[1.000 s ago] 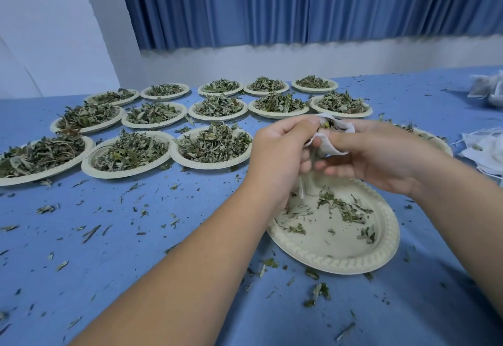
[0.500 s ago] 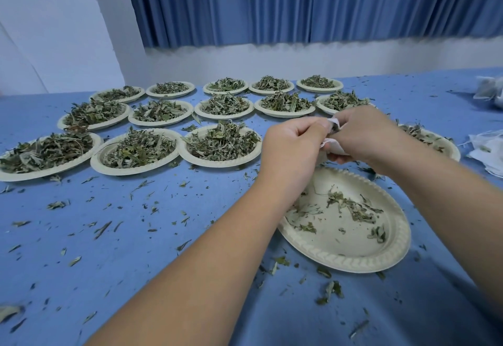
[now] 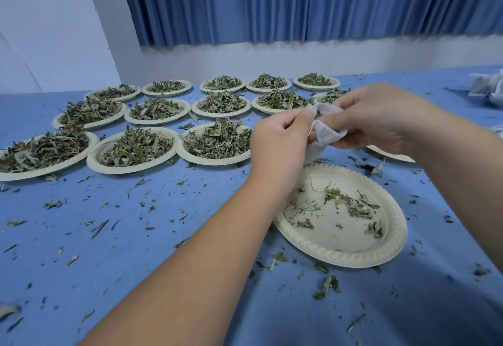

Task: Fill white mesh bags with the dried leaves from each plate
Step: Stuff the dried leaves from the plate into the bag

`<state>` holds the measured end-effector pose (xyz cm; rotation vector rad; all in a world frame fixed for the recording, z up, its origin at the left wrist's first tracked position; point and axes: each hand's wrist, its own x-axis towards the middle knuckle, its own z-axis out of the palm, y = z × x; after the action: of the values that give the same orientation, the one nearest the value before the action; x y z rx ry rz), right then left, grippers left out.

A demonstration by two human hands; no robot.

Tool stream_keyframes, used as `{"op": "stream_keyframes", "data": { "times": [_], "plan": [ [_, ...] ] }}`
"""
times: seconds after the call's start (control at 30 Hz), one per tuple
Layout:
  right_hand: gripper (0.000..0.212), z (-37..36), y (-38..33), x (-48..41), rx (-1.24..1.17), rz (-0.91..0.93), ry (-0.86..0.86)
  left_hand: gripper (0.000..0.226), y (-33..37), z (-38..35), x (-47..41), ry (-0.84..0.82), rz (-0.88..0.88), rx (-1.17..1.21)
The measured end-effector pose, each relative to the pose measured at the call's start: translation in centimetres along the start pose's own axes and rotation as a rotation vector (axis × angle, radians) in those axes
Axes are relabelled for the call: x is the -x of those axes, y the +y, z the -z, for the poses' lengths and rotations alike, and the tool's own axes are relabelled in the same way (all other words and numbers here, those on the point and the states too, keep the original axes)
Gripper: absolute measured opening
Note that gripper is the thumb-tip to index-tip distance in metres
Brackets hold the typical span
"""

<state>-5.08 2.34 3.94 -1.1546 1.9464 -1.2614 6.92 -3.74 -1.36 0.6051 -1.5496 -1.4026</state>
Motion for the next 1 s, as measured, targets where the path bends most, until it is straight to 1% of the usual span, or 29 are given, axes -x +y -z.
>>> {"op": "stream_keyframes", "data": {
  "times": [0.1,0.2,0.27,0.33,0.37,0.4,0.47,0.53,0.6,0.67,0.8,0.87,0.9,0.93,1.0],
  "plan": [
    [0.023,-0.4,0.1,-0.2,0.138,0.017,0.052,0.019,0.2,-0.1,0.1,-0.012,-0.011,0.016],
    [0.024,-0.5,0.2,-0.4,0.242,0.028,0.086,0.027,0.2,-0.4,0.4,-0.049,-0.03,-0.001],
    [0.022,-0.1,0.3,-0.1,0.212,0.041,0.034,0.028,0.3,-0.4,0.5,-0.015,-0.035,-0.054],
    [0.031,0.6,0.3,0.5,0.109,0.062,-0.04,0.026,0.3,-0.3,0.4,0.031,-0.023,-0.079],
    [0.03,0.9,0.3,0.8,0.06,0.072,-0.056,0.026,0.4,-0.2,0.3,0.042,-0.015,-0.083],
    [0.024,1.1,0.3,1.0,0.038,0.083,-0.054,0.025,0.5,-0.2,0.3,0.049,-0.015,-0.092],
    [0.011,1.2,0.3,1.2,0.099,0.11,-0.002,0.024,0.6,-0.4,0.3,0.048,-0.043,-0.127],
    [0.006,0.6,0.4,1.0,0.22,0.148,0.078,0.023,0.8,-0.6,0.5,0.032,-0.094,-0.178],
    [0.011,-0.1,0.5,0.9,0.292,0.17,0.14,0.022,0.8,-0.7,0.6,0.013,-0.148,-0.219],
    [0.016,-0.5,0.5,0.7,0.309,0.161,0.174,0.022,0.7,-0.8,0.6,0.001,-0.192,-0.244],
    [0.019,-0.8,0.9,-0.1,0.371,0.124,0.201,0.021,0.6,-0.7,0.7,-0.039,-0.249,-0.246],
    [0.006,-0.7,0.9,-0.1,0.33,0.06,0.13,0.023,0.6,-0.6,0.7,-0.066,-0.267,-0.245],
    [0.008,-0.5,0.9,0.0,0.286,0.017,0.044,0.025,0.5,-0.5,0.6,-0.075,-0.274,-0.242],
    [0.015,-0.2,0.9,0.1,0.217,-0.024,-0.073,0.027,0.6,-0.3,0.5,-0.076,-0.275,-0.234],
    [0.022,0.4,1.1,0.3,-0.012,-0.066,-0.265,0.031,0.6,-0.1,0.3,-0.055,-0.263,-0.205]
  ]
}}
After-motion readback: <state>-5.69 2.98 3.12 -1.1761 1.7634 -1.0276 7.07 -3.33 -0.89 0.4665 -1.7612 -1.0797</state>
